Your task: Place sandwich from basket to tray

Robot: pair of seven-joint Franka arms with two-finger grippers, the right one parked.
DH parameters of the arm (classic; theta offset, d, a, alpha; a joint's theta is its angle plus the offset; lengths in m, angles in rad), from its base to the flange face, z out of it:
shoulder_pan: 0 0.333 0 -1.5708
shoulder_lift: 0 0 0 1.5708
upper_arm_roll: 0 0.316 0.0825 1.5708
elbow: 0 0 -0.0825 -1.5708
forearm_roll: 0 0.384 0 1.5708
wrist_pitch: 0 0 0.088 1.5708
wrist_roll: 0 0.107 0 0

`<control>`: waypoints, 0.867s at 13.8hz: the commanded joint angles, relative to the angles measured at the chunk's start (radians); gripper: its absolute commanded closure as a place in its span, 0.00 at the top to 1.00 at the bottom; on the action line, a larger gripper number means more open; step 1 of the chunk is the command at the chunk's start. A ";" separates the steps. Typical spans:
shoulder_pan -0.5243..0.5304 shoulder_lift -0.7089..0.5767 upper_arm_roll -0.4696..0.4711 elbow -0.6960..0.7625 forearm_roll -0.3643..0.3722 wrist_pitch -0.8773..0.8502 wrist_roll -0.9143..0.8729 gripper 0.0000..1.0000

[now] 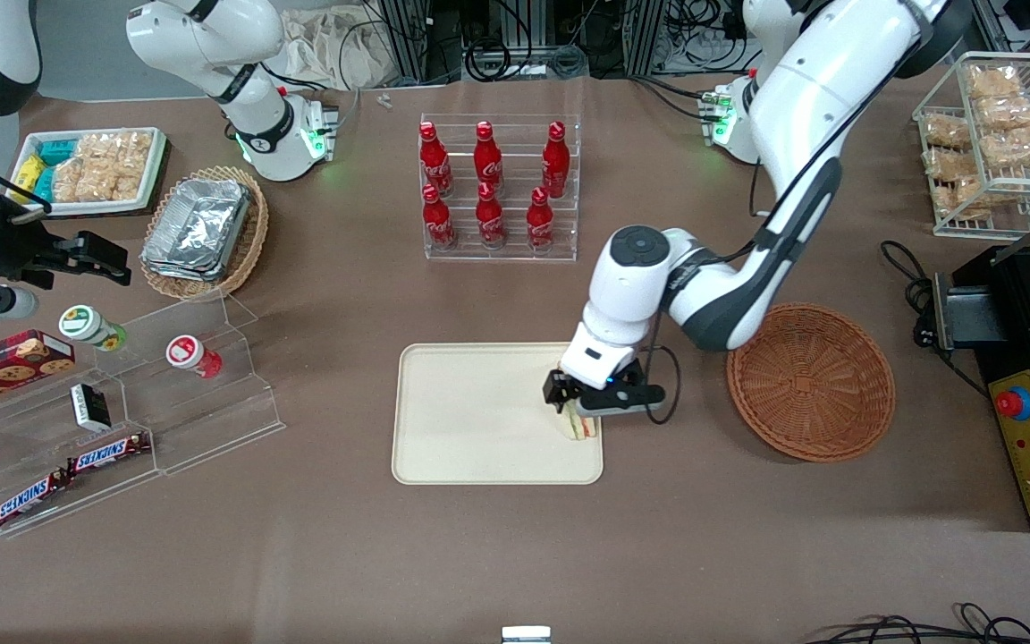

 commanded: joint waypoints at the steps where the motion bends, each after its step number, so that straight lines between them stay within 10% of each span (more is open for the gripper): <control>1: 0.030 -0.120 0.001 -0.022 -0.036 -0.133 -0.024 1.00; 6: 0.141 -0.220 -0.006 -0.010 -0.141 -0.224 0.008 1.00; 12: 0.255 -0.283 0.032 0.183 -0.544 -0.625 0.515 1.00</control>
